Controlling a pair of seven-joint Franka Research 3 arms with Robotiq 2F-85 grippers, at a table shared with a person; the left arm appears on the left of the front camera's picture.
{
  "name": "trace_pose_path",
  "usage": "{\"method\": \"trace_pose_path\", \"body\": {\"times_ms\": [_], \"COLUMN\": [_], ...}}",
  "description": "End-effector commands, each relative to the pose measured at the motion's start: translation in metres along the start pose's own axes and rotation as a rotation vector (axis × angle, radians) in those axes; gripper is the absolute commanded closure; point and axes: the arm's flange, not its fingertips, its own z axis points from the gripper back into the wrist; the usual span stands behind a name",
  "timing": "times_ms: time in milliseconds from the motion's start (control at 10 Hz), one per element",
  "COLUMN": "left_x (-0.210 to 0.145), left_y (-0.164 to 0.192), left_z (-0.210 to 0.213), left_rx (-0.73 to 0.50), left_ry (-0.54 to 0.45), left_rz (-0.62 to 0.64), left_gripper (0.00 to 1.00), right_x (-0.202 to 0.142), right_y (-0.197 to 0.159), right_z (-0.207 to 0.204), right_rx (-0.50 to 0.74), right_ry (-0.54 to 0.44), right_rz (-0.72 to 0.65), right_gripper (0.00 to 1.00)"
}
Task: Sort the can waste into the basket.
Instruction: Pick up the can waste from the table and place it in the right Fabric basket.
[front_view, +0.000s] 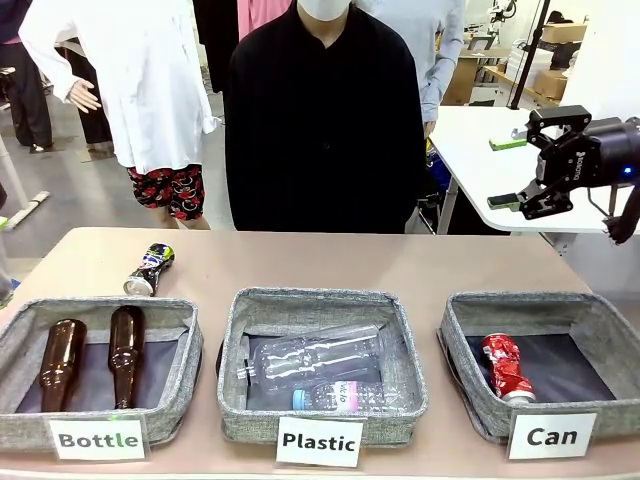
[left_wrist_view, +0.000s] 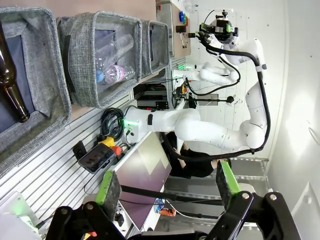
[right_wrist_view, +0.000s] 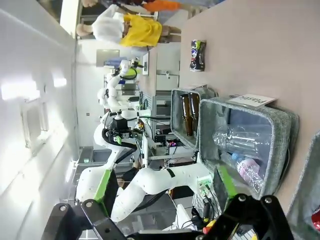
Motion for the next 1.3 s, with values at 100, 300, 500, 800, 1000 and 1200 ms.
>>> {"method": "trace_pose_path", "body": {"times_ms": [100, 300, 500, 800, 1000, 1200], "left_x": [-0.003, 0.000, 0.003, 0.116, 0.168, 0.199], "left_y": [-0.002, 0.000, -0.052, -0.080, -0.061, -0.031], "left_z": [0.001, 0.000, -0.028, -0.067, -0.089, -0.106], "left_rx": [-0.007, 0.000, 0.279, 0.810, 1.117, 1.307], "left_ry": [0.004, 0.000, 0.063, 0.047, 0.038, -0.080], "left_rz": [0.009, 0.000, -0.076, -0.024, -0.108, -0.302], "left_gripper": [0.00, 0.00, 0.00, 0.00, 0.00, 0.00], "right_x": [-0.001, -0.001, -0.001, -0.001, -0.001, -0.001], "right_y": [0.000, 0.000, 0.000, 0.000, 0.000, 0.000], "right_z": [0.001, 0.001, 0.001, 0.001, 0.001, 0.001], "right_rx": [0.003, 0.003, 0.003, 0.003, 0.003, 0.003], "right_ry": [0.009, 0.009, 0.009, 0.009, 0.009, 0.009], "right_rz": [0.013, 0.013, 0.013, 0.013, 0.013, 0.013], "right_gripper": [0.00, 0.00, 0.00, 0.00, 0.00, 0.00]}}
